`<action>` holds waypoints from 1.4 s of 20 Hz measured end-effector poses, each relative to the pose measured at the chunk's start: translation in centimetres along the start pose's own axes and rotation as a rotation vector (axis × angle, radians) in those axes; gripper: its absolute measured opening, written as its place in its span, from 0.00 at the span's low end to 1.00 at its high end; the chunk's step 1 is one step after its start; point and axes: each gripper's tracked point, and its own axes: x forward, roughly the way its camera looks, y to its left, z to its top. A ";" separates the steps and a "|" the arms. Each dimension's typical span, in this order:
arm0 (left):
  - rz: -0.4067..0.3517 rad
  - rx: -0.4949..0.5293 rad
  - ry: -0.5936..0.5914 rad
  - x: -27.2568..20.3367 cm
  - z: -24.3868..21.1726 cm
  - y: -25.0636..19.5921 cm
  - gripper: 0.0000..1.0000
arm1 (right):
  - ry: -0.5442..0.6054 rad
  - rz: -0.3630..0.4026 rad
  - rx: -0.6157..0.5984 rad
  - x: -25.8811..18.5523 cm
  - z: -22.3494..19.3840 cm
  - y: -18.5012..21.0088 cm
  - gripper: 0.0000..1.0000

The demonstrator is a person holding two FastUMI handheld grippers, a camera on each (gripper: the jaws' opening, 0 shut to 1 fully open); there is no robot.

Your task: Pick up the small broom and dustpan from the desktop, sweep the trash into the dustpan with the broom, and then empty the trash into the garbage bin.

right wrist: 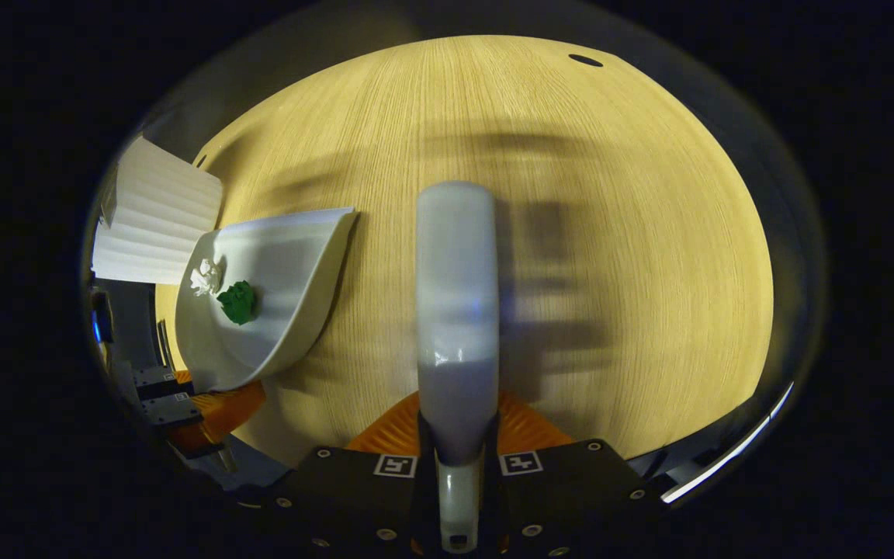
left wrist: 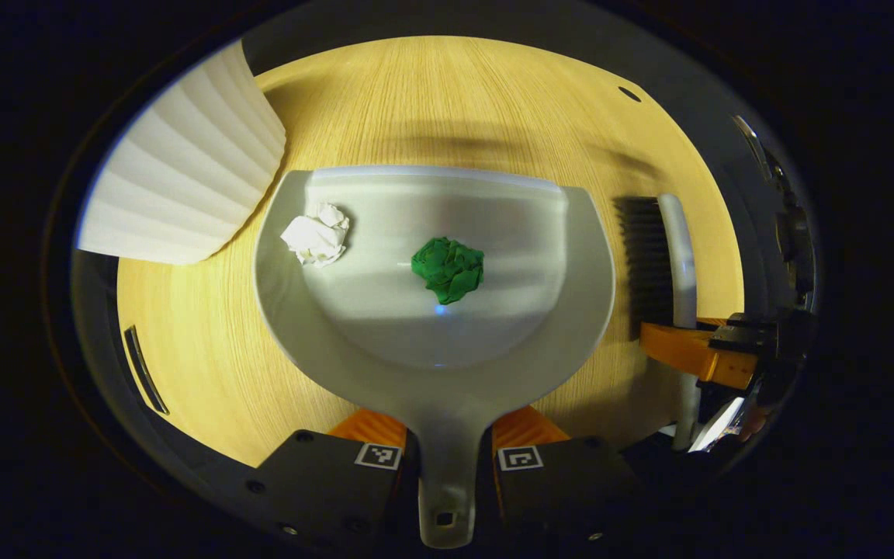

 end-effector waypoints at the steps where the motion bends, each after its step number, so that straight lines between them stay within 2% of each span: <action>1: -0.003 0.002 -0.007 -0.1 0.1 0.1 0.31 | 0.003 0.006 0.002 -0.1 0.1 0.4 0.24; 5: 0.009 0.045 -0.075 0.5 -0.3 0.7 0.31 | -0.045 0.018 -0.015 2.2 -0.5 -0.1 0.36; 8: 0.009 0.078 -0.139 0.8 -0.1 0.7 0.31 | -0.089 0.062 0.024 6.2 -1.2 -0.4 0.42; 9: 0.006 0.097 -0.164 1.1 0.0 1.0 0.30 | -0.111 0.069 0.040 7.9 -1.0 -0.6 0.35; 10: 0.008 0.121 -0.190 1.0 0.0 1.4 0.30 | -0.139 0.080 0.056 9.6 -0.8 -0.6 0.51; 11: 0.014 0.141 -0.219 1.3 0.1 1.5 0.30 | -0.166 0.090 0.071 11.5 -0.9 -0.9 0.57; 12: 0.014 0.159 -0.254 1.8 0.1 1.6 0.30 | -0.187 0.100 0.084 13.5 -0.9 -1.1 0.68; 16: -0.010 0.172 -0.369 3.8 0.7 2.5 0.30 | -0.225 0.102 0.100 21.8 -1.8 -1.9 0.82; 18: -0.035 0.146 -0.409 4.0 1.6 2.3 0.30 | -0.229 0.107 0.094 21.6 -2.0 -0.9 0.86; 20: -0.027 0.109 -0.436 4.1 2.1 3.5 0.30 | -0.232 0.107 0.089 19.5 -2.3 -0.9 0.87; 22: 0.050 0.072 -0.431 3.5 2.1 6.7 0.30 | -0.235 0.111 0.088 19.4 -2.1 -0.9 0.88; 26: 0.247 0.016 -0.388 2.8 2.9 16.9 0.30 | -0.250 0.105 0.100 19.1 -1.8 -1.5 0.89; 28: 0.357 0.036 -0.344 3.5 3.3 20.5 0.30 | -0.250 0.098 0.108 19.1 -1.8 -1.7 0.89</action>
